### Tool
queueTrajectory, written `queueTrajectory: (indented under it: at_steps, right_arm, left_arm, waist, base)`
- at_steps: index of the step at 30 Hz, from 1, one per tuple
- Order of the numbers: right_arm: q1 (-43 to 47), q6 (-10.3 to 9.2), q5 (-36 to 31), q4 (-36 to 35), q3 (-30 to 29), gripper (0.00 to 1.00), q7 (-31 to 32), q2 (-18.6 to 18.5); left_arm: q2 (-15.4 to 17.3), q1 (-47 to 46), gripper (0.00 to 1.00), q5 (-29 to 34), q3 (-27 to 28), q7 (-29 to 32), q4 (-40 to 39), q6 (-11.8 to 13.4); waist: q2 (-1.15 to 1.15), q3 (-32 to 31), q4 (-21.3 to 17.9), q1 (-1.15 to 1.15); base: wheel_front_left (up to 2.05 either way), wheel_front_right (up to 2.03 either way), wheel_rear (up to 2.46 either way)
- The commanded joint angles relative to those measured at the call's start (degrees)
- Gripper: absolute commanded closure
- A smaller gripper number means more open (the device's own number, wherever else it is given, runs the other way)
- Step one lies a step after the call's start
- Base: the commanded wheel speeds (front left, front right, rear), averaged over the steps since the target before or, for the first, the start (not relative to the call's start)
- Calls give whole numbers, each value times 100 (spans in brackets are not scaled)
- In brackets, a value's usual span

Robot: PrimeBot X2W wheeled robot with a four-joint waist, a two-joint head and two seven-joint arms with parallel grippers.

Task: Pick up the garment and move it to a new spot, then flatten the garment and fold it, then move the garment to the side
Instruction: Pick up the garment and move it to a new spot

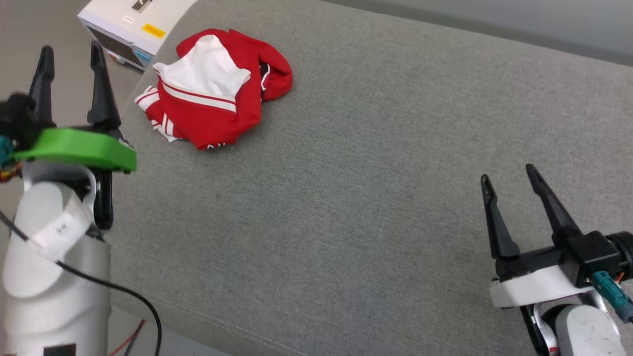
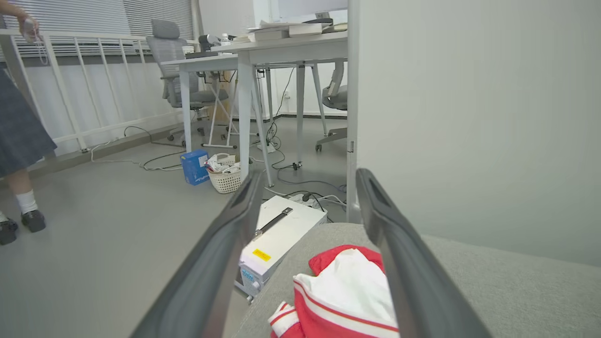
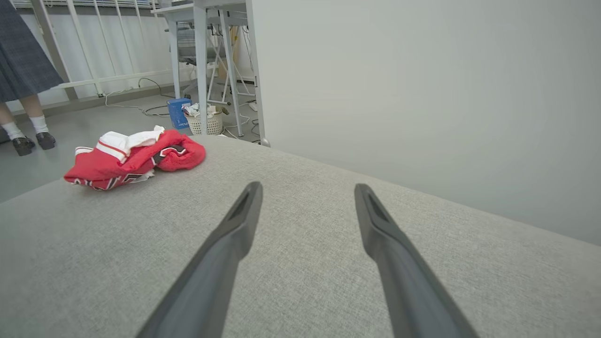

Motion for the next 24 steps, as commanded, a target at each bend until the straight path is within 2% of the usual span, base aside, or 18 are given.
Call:
queueTrajectory:
  at_steps: [1,6,13,17,21,24]
  right_arm:
    - [-155,-4,-104,-65,-93,0,-35,-40]
    - [-374,-4,-248,-163,-278,0,-35,-26]
    - [-583,-4,-252,-146,-304,0,-35,10]
    - [-656,-4,-254,-123,-276,0,-35,16]
    - [-739,-4,-249,-109,-263,0,-35,-1]
    - [-825,-4,-245,-107,-227,0,-35,-27]
  left_arm:
    - [173,-364,0,-190,-236,194,152,-20]
    - [749,-1316,0,-986,-1166,1170,630,-23]
    - [1457,-2130,0,-2127,-2445,3245,1201,-24]
    - [1770,-2333,0,-2707,-3037,4199,1348,-24]
    - [1954,-2413,0,-3218,-3418,4776,1498,-25]
    - [2053,-2445,0,-3349,-3661,4956,1695,-25]
  waist:
    - [0,397,-263,0]
    - [0,709,-411,0]
    - [0,1034,-672,0]
    - [0,1228,-824,0]
    - [0,1439,-963,0]
    - [0,1587,-1065,0]
  base:
    - [0,0,0]
    - [0,0,0]
    - [0,0,0]
    - [0,0,0]
    - [0,0,0]
    - [0,0,0]
